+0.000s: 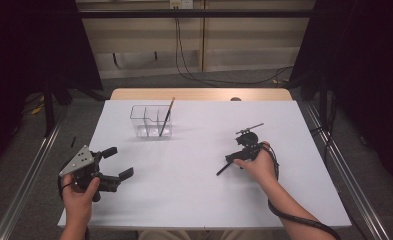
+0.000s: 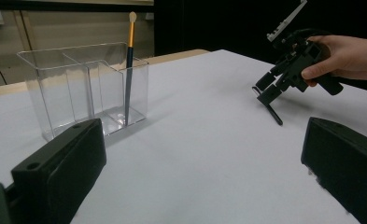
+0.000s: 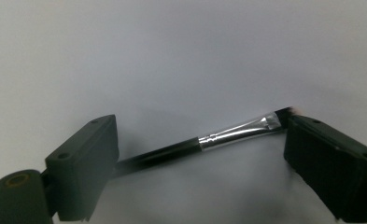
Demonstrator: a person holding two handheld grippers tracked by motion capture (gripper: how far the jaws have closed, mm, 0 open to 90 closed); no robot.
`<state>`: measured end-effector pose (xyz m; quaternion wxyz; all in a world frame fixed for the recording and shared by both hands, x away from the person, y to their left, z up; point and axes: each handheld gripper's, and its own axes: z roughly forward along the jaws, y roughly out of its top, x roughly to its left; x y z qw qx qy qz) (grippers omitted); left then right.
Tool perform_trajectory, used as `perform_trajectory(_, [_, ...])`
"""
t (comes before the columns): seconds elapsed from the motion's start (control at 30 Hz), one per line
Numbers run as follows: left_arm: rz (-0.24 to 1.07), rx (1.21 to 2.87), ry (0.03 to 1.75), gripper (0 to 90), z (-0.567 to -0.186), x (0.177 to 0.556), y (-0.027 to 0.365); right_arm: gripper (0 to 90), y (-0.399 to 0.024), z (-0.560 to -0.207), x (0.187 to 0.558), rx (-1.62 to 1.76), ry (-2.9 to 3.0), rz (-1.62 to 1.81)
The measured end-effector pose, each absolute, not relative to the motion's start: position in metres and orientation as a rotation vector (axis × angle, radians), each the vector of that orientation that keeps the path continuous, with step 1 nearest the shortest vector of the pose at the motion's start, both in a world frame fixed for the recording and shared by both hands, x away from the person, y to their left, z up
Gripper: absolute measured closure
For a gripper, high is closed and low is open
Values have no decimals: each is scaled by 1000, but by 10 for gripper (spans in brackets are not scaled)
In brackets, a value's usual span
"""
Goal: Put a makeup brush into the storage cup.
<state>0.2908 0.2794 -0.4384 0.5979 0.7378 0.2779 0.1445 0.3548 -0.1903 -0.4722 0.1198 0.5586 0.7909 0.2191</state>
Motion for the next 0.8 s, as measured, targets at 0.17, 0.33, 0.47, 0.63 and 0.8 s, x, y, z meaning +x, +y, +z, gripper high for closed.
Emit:
perform_trajectory(0.17, [337, 1707, 645, 1, -437, 291, 279, 169, -189, -471, 354, 1604, 2319, 607])
perform_trajectory(0.33, [338, 1710, 642, 1, -437, 291, 279, 298, -195, -468, 353, 1571, 2339, 611])
perform_trajectory(0.47, [340, 1709, 646, 1, -437, 291, 279, 425, -198, -465, 352, 1552, 2369, 603])
perform_trajectory(0.63, [337, 1709, 646, 1, -438, 291, 279, 498, -200, -464, 352, 1561, 2378, 596])
perform_trajectory(0.8, [335, 1709, 650, 1, -438, 292, 279, 594, -200, -461, 353, 1579, 2406, 566])
